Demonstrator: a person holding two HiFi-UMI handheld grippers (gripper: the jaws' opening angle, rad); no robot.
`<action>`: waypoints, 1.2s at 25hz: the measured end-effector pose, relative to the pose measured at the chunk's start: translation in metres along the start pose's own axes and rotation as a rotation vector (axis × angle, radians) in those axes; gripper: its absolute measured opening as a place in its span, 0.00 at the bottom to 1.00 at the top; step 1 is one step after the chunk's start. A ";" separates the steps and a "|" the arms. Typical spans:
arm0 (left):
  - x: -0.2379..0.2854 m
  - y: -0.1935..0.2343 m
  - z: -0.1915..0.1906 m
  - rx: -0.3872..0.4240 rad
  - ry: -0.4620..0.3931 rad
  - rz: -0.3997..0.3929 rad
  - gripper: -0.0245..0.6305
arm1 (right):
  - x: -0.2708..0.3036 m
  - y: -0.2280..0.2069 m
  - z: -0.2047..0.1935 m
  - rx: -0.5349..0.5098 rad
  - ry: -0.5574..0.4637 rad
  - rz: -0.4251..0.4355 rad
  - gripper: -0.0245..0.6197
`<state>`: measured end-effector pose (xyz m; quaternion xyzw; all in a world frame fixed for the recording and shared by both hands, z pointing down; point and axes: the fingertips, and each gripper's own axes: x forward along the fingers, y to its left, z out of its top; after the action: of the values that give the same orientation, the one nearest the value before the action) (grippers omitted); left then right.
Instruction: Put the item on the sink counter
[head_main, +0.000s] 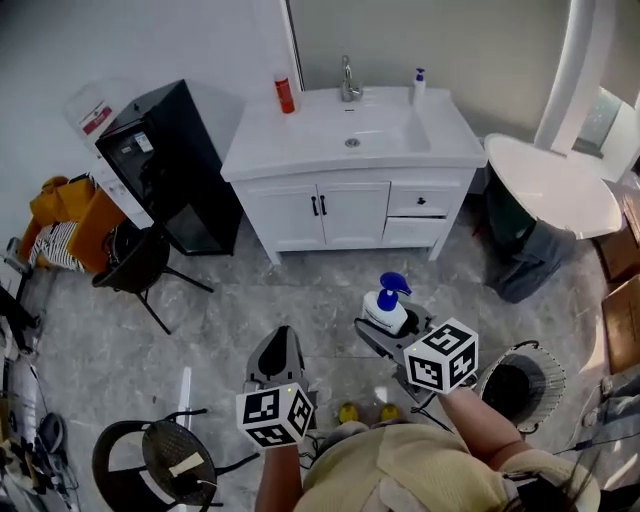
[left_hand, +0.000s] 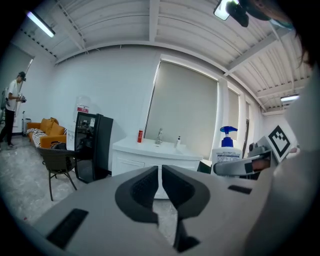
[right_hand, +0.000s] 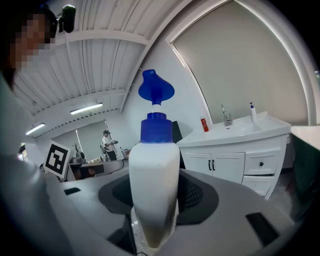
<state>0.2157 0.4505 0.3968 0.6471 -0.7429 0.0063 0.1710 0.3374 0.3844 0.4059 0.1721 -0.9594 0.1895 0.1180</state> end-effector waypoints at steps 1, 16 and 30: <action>0.000 0.001 0.001 0.001 0.000 -0.003 0.12 | 0.001 0.001 0.001 -0.002 0.001 -0.001 0.36; 0.008 0.029 0.018 0.011 -0.007 -0.035 0.12 | 0.034 0.019 0.014 -0.022 0.002 -0.011 0.36; 0.009 0.073 0.016 -0.007 0.014 -0.043 0.12 | 0.067 0.032 0.013 0.000 0.011 -0.047 0.36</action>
<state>0.1402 0.4496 0.3998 0.6621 -0.7278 0.0049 0.1786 0.2621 0.3881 0.4030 0.1936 -0.9545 0.1877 0.1276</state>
